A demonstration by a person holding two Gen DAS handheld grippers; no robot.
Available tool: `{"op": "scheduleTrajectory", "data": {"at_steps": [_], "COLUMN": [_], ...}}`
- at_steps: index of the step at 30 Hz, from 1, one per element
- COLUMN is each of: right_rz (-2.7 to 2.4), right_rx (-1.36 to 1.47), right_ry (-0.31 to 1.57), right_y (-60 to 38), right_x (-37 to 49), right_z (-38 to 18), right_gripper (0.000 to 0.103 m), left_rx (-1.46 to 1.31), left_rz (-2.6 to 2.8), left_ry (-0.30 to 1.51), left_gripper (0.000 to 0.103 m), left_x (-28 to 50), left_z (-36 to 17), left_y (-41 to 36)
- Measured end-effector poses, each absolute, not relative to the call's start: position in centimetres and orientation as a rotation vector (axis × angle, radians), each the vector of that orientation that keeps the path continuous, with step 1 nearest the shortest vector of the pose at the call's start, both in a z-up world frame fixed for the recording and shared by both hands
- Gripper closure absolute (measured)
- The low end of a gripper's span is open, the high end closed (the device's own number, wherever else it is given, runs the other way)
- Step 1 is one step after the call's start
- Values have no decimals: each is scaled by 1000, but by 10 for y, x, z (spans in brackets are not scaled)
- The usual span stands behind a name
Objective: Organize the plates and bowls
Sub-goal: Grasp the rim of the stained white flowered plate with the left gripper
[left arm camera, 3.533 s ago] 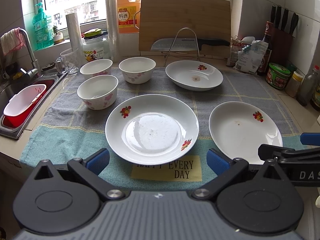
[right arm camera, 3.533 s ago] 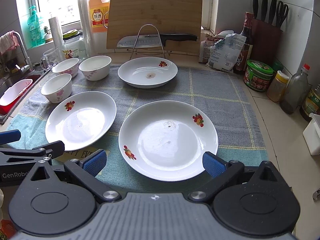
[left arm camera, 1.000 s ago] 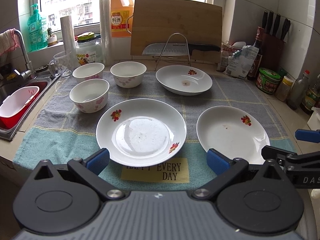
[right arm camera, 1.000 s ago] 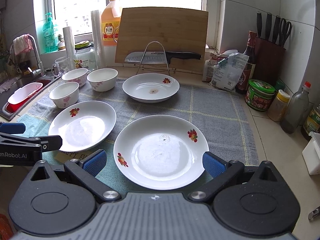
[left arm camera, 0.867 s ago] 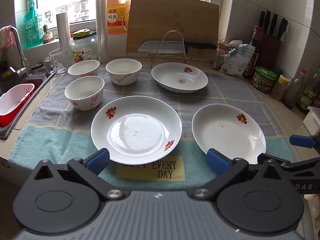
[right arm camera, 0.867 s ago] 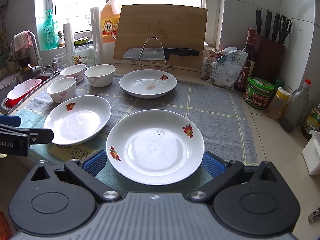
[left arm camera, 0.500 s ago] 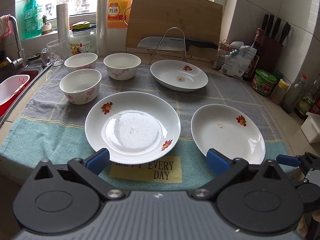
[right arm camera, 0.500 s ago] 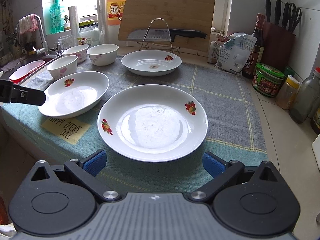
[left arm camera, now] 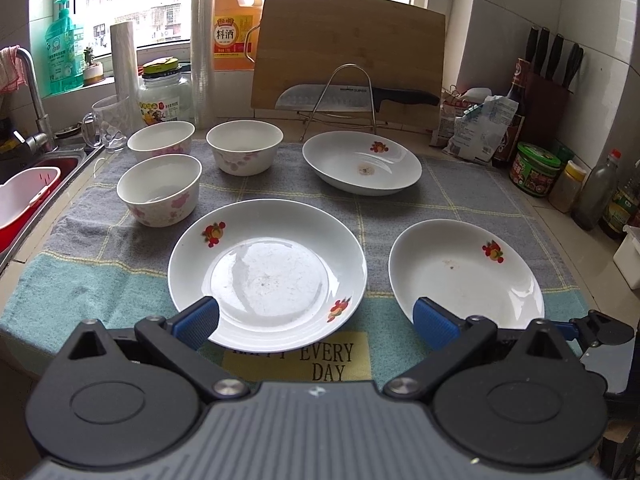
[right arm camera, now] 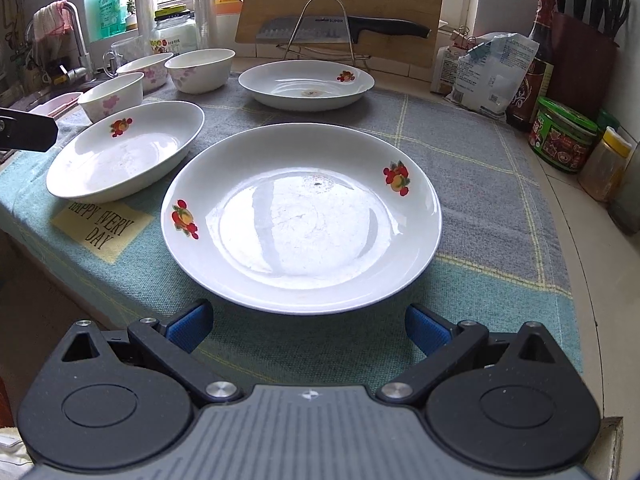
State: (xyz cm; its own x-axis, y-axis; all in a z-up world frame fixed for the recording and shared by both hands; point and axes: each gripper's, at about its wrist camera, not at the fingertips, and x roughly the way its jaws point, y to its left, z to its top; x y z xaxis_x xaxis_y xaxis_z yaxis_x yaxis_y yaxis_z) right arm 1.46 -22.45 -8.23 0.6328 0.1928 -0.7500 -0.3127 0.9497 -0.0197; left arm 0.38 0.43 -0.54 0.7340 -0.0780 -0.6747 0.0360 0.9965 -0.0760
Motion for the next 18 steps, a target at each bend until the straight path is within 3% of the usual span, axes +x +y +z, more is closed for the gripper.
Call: {"op": "scheduleTrajectory", "data": {"at_steps": [18], "right_rz": [394], "right_rx": [-165], "right_ry": [746], "right_y": [-230], "right_x": [21], "right_z": [-93], "right_gripper": [0], "left_rx": [8], "left_rz": [-157], "left_ry": [778], "left_gripper": [1], "left_x": [32], "left_z": [-10], "left_y": [-13]}}
